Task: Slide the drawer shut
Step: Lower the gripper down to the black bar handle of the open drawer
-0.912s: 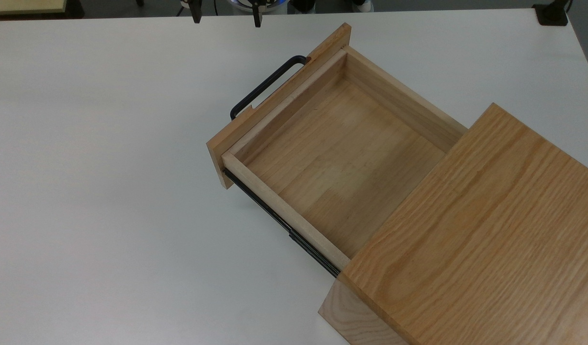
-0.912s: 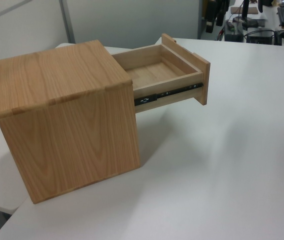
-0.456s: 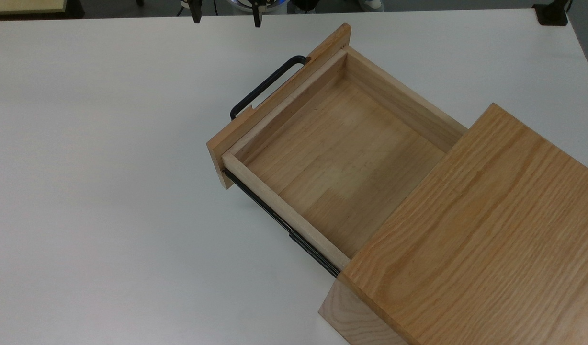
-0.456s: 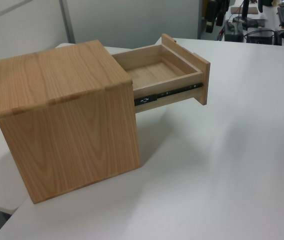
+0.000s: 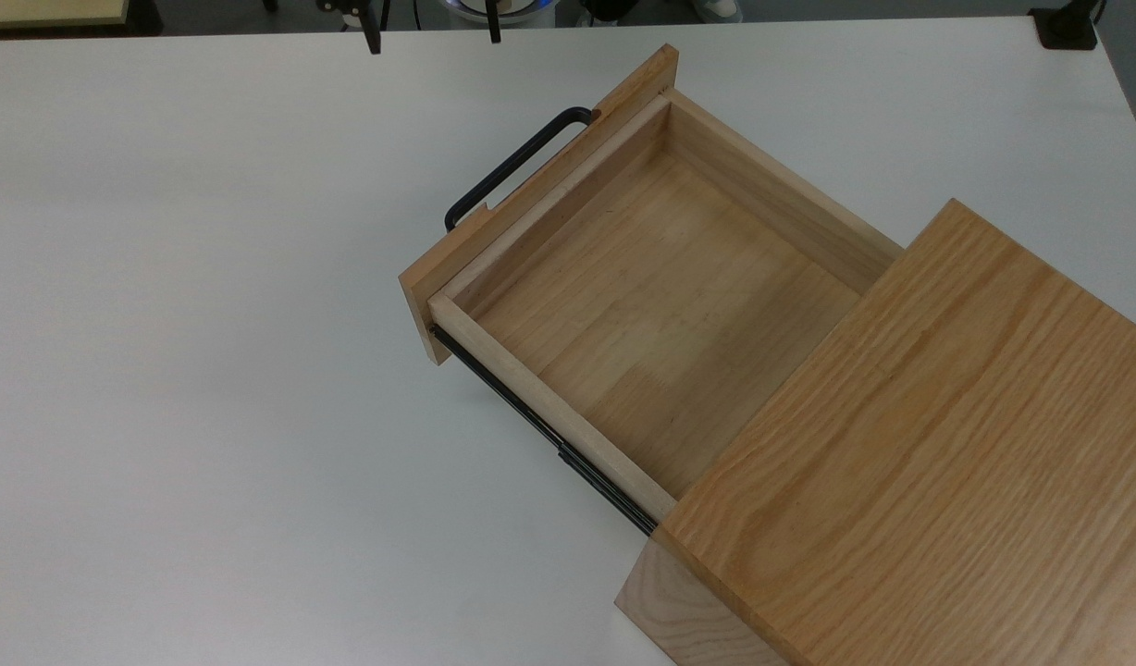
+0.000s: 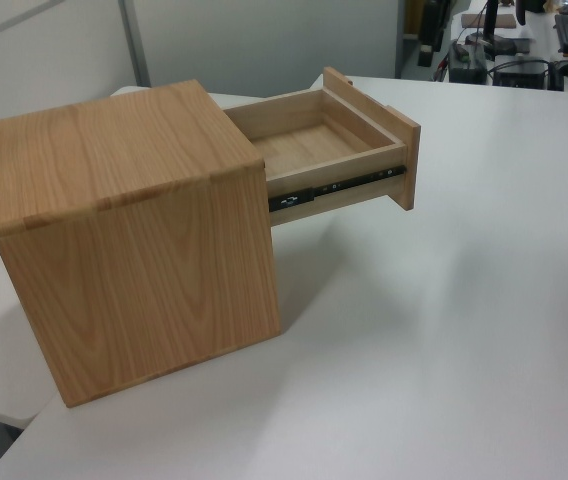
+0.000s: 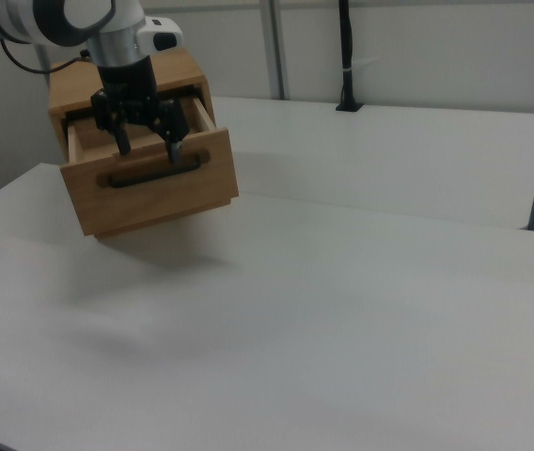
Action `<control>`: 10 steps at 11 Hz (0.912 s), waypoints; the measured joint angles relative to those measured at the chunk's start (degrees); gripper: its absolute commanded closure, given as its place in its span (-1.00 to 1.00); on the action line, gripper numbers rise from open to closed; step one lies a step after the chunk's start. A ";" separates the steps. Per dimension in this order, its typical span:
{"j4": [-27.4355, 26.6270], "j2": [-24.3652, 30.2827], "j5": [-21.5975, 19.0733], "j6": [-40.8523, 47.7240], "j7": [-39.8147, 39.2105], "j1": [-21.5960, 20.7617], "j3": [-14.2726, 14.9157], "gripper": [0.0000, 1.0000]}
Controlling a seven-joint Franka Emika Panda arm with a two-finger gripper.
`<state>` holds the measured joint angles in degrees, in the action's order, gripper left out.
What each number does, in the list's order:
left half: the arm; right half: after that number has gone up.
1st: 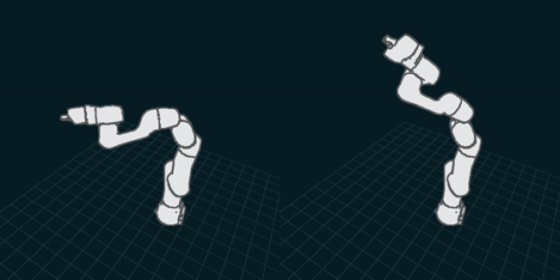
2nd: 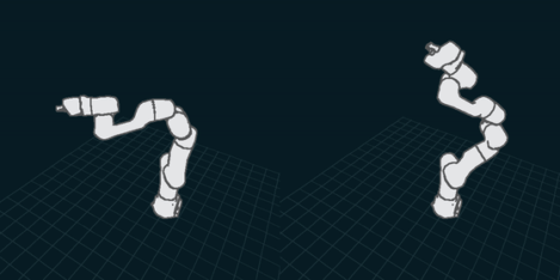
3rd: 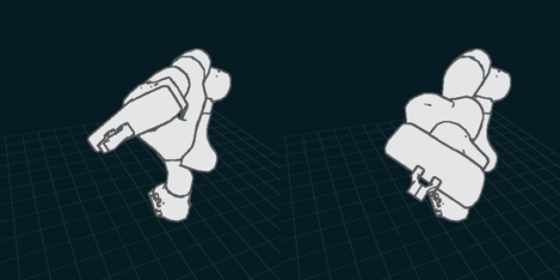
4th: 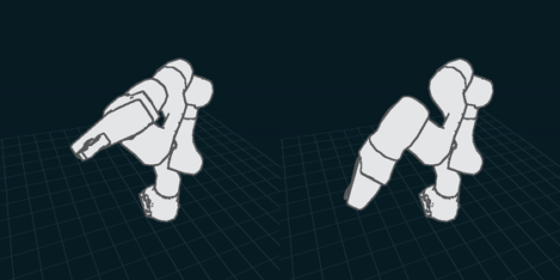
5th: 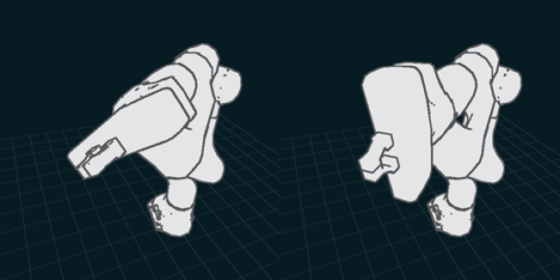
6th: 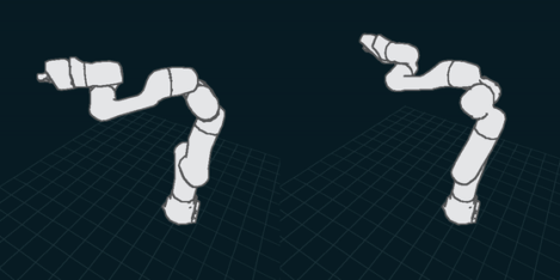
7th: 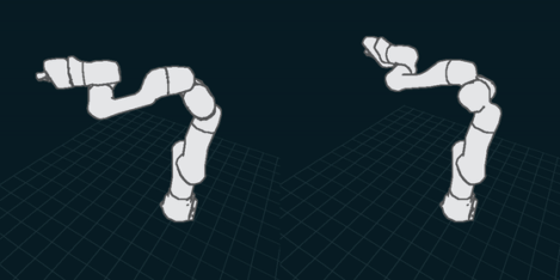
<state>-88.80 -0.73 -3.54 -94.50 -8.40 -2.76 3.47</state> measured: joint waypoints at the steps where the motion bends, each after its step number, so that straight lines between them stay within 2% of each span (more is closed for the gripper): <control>1: -0.07 -0.01 0.08 0.70 -6.29 0.56 0.05 -0.91; 2: -0.22 -0.04 0.62 0.86 -10.56 0.99 0.08 -0.20; 3: -0.43 -0.15 1.18 0.86 -12.59 1.16 0.08 0.15; 5: -1.18 -0.97 2.81 0.86 -13.73 0.92 -0.26 0.61; 7: -1.64 -2.22 3.34 0.86 -13.73 0.80 -1.38 0.95; 10: -1.71 -4.35 3.36 0.20 -10.19 0.66 -3.38 1.00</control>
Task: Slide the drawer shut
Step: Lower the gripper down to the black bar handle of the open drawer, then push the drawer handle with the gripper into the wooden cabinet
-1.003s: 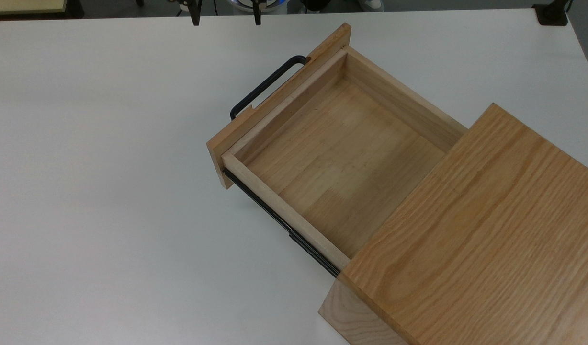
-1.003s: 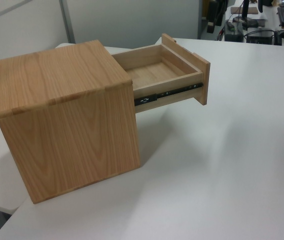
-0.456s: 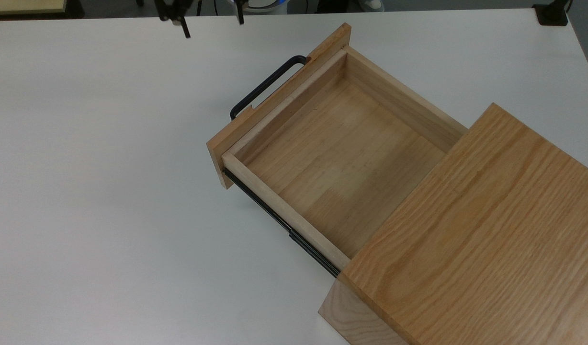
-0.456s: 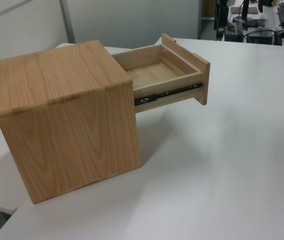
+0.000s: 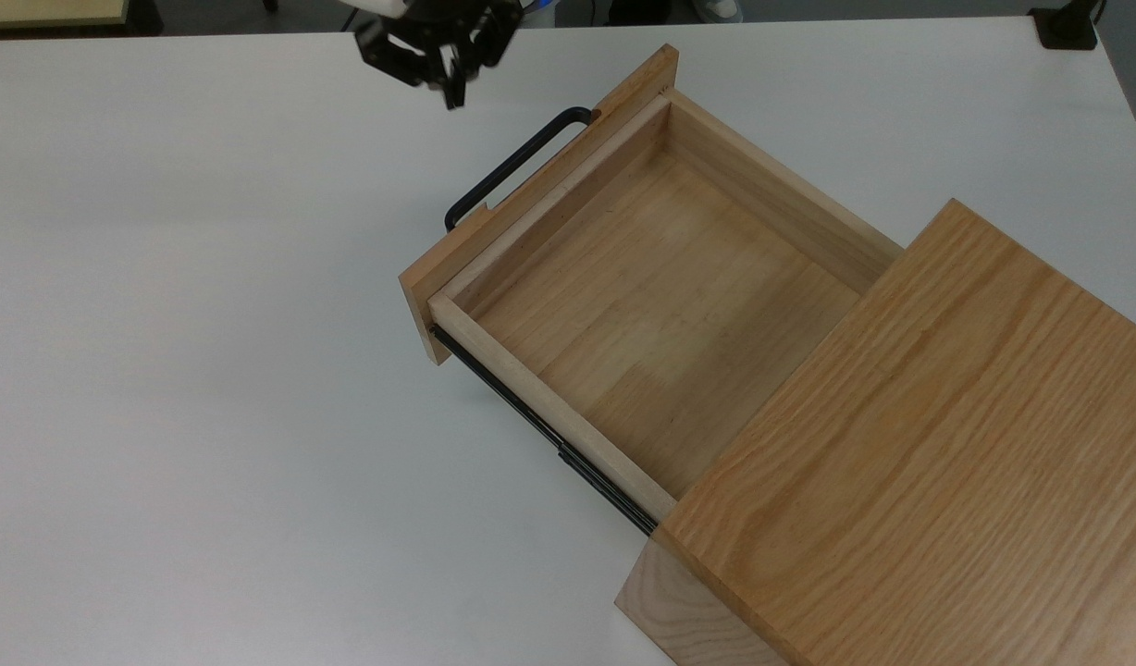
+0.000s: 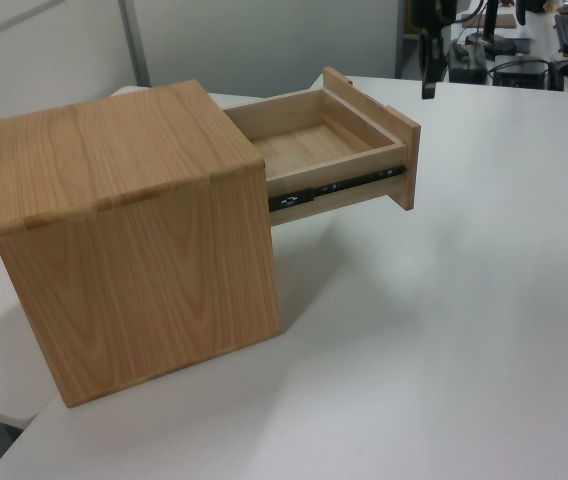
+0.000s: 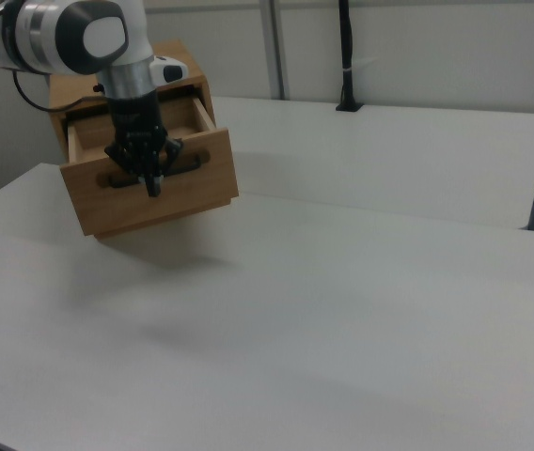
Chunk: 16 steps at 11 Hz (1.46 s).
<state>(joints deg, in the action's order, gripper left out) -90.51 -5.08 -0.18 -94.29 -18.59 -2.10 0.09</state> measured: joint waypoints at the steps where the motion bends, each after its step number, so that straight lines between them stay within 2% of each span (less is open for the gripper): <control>1: -0.02 -0.89 0.01 -1.62 4.89 -0.20 -0.75 1.00; 5: -0.01 -2.54 0.00 -7.05 28.85 -0.54 -3.43 1.00; 9: -0.02 -2.69 -1.10 -11.34 46.12 -0.54 -4.30 1.00; 12: -0.05 -3.98 -1.19 -16.28 55.97 -0.72 -5.37 1.00; 16: 0.32 -7.15 -1.21 -22.66 63.54 -3.09 -5.74 1.00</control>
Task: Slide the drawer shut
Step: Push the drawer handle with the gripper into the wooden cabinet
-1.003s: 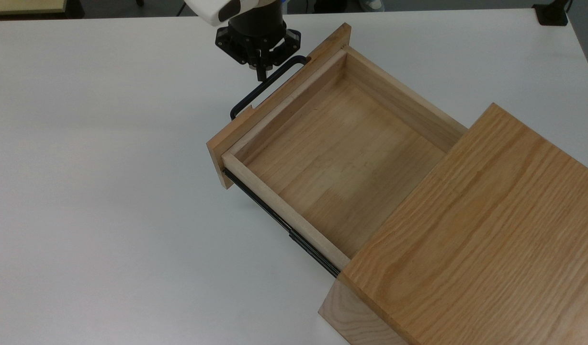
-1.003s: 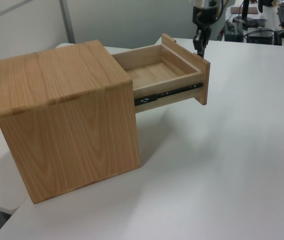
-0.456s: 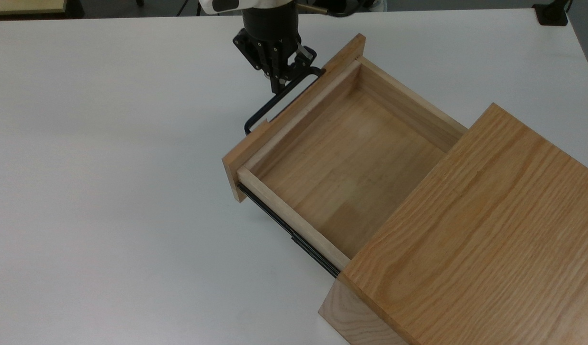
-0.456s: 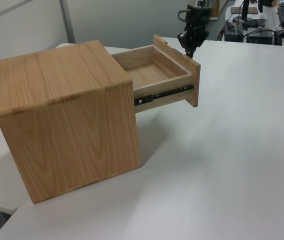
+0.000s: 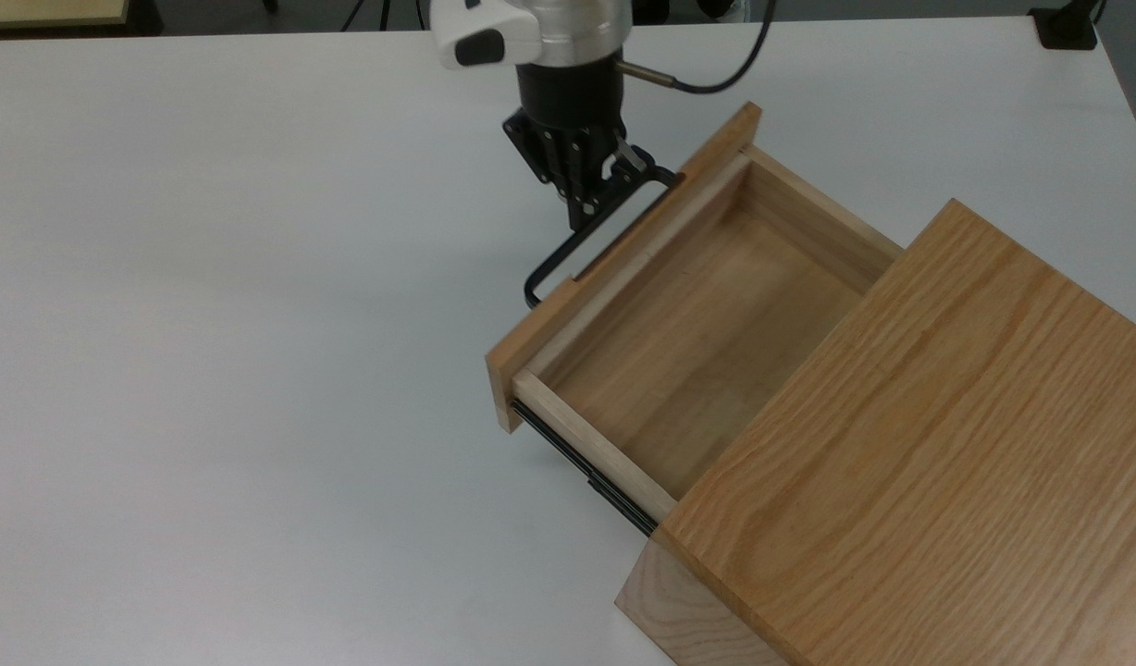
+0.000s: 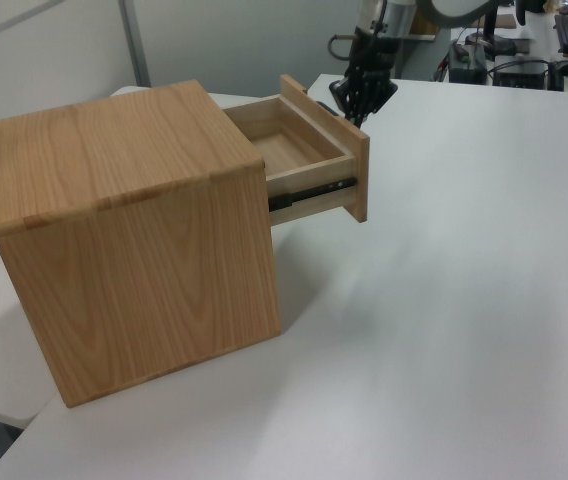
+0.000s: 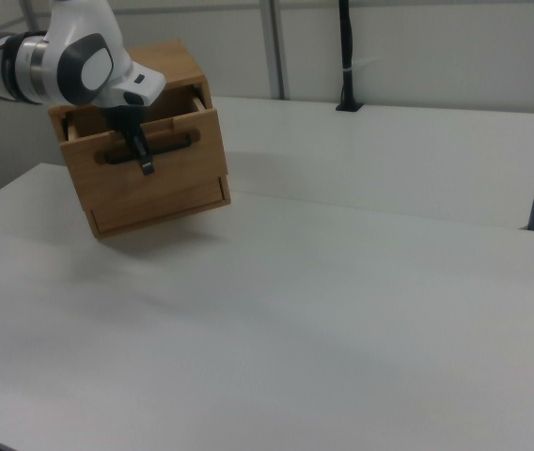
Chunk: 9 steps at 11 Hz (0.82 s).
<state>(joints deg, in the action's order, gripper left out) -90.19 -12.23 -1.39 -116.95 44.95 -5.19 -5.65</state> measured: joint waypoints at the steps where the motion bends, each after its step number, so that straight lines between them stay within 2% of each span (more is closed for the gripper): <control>1: 0.26 -1.02 0.01 -1.37 1.63 -0.17 -0.61 1.00; 4: 1.99 -4.37 0.01 -8.95 6.77 -0.63 -1.88 1.00; 9: 4.29 -8.65 0.95 -19.34 13.72 -3.24 -1.91 1.00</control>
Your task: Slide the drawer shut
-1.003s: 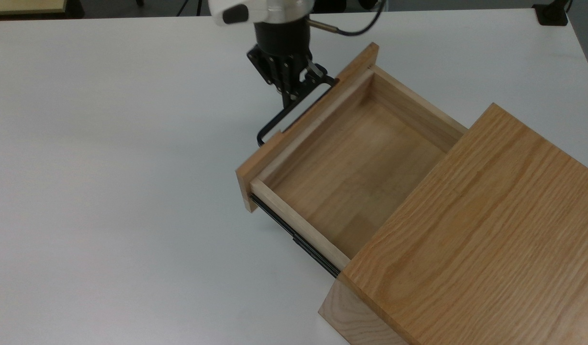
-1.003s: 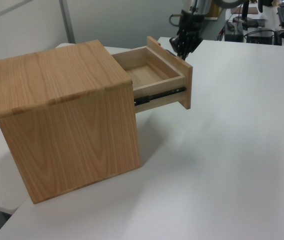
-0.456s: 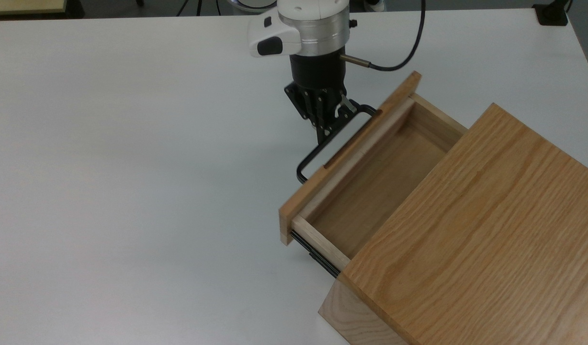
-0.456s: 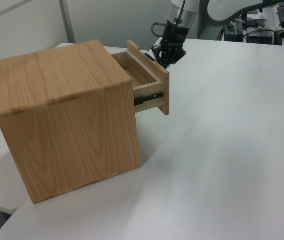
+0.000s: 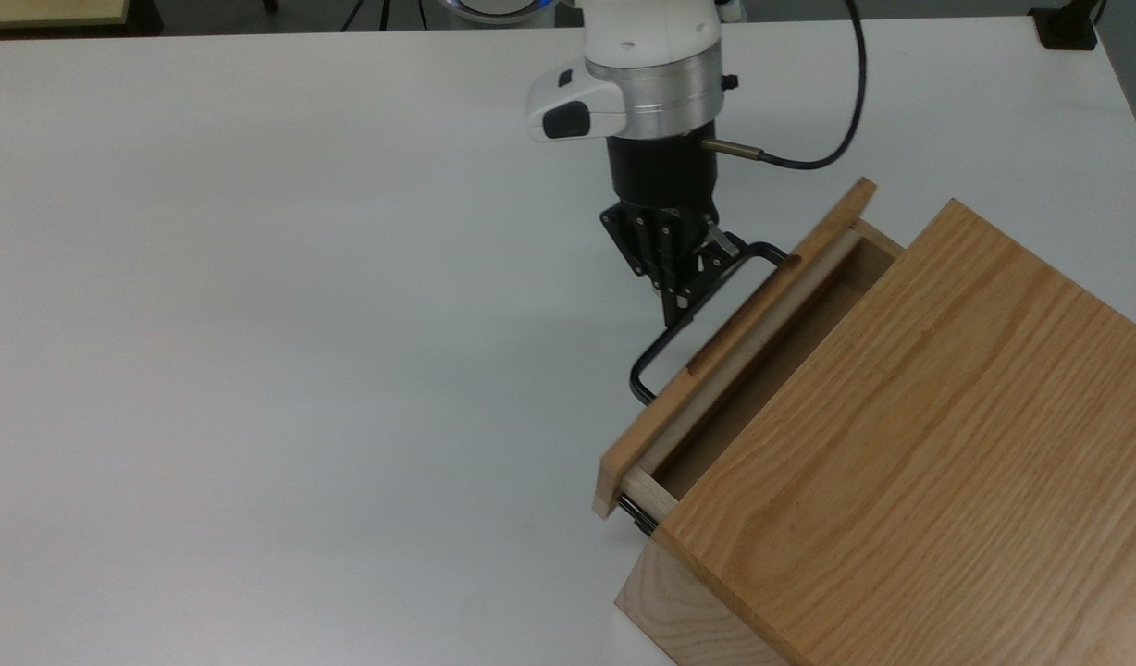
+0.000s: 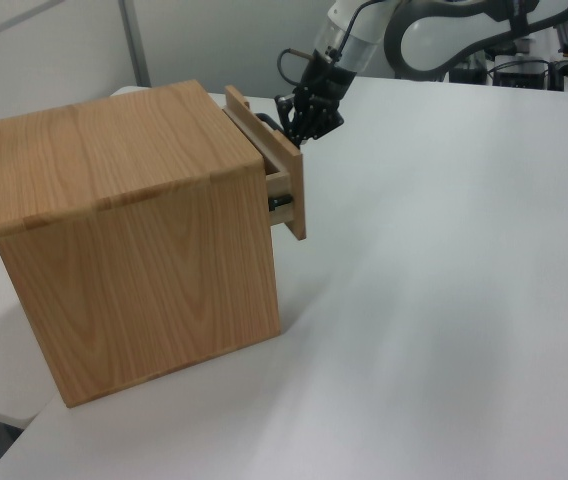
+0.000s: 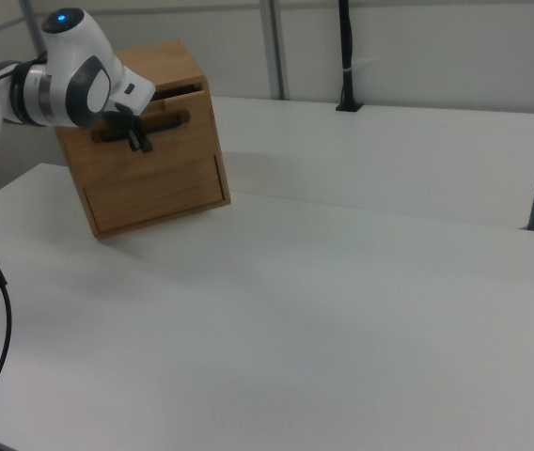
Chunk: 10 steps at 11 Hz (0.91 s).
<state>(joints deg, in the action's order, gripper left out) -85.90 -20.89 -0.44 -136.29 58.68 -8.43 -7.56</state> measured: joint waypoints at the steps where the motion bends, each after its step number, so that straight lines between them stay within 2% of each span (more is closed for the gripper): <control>1: 0.91 -0.85 0.55 -0.88 1.62 -0.46 0.00 1.00; 7: 3.55 -4.89 5.55 -7.85 7.73 -2.63 -0.01 1.00; 10: 4.31 -5.73 6.09 -9.09 9.20 -2.90 0.02 1.00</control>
<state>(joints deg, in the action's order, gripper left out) -81.59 -26.61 5.65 -145.38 67.88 -11.33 -7.54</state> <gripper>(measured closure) 0.996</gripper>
